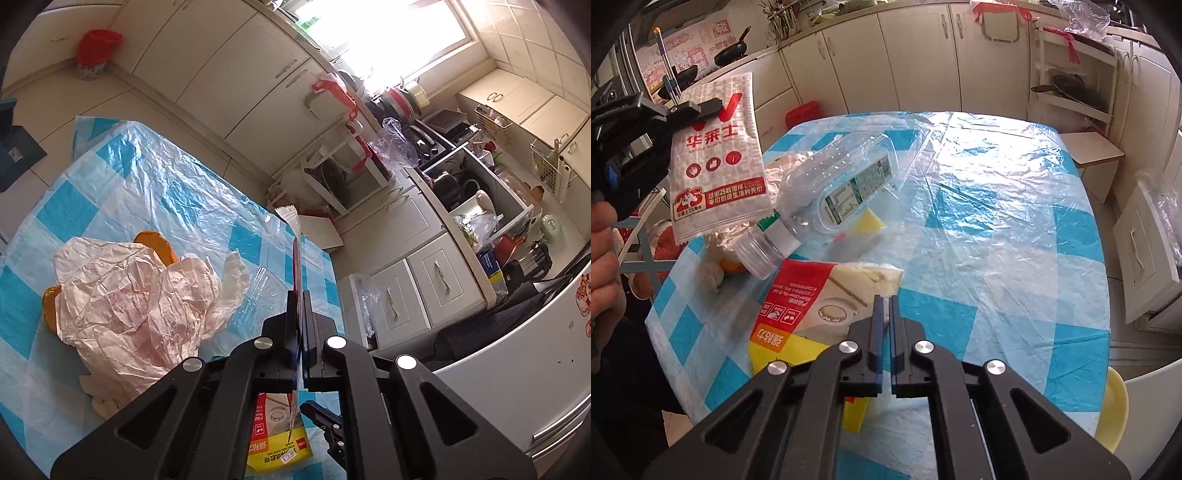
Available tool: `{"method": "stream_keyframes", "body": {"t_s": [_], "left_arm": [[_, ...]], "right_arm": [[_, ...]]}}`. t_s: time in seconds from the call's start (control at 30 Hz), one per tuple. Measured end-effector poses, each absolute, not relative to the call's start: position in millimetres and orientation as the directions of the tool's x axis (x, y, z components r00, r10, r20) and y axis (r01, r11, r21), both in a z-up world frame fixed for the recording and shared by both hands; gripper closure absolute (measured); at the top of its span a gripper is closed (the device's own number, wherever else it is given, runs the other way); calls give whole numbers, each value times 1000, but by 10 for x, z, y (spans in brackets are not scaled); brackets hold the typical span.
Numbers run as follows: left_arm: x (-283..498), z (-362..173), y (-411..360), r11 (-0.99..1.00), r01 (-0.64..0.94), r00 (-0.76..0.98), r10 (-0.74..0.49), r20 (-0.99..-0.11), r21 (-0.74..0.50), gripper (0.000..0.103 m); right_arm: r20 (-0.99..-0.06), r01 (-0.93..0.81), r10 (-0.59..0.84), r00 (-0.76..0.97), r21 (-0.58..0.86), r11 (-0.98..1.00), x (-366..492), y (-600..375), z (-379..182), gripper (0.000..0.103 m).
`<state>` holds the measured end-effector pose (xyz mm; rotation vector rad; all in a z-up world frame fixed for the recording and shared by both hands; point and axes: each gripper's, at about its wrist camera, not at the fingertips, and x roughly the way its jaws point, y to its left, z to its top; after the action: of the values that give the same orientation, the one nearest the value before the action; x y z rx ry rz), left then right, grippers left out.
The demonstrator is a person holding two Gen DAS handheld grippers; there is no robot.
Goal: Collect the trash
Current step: 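Grasp the red snack bag with the left tool while the right tool grasps the yellow tissue pack, then carry both held items to the yellow bucket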
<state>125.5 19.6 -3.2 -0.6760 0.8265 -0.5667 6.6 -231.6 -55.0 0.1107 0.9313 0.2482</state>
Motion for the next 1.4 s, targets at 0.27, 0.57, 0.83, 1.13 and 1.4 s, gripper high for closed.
{"method": "stream_keyframes", "body": {"t_s": [0.27, 0.57, 0.83, 1.13, 1.4], "left_arm": [[1228, -14, 286, 654, 184, 567, -681, -464, -734, 101], [1207, -4, 369, 647, 181, 575, -681, -454, -741, 101], [1185, 23, 296, 656, 202, 569, -683, -458, -727, 101], [1065, 129, 19, 699, 290, 567, -676, -472, -653, 101], [827, 243, -353, 732, 406, 552, -673, -492, -546, 101]], "right_arm": [[-809, -169, 246, 534, 183, 969, 101, -2162, -597, 8], [-841, -298, 181, 510, 24, 954, 57, -1659, -782, 27], [-810, -260, 260, 525, 138, 956, 71, -1914, -657, 85], [-758, -152, 218, 615, 157, 976, 13, -2382, -368, 85], [-730, -15, 124, 672, 154, 988, -104, -2927, -240, 86]]}}
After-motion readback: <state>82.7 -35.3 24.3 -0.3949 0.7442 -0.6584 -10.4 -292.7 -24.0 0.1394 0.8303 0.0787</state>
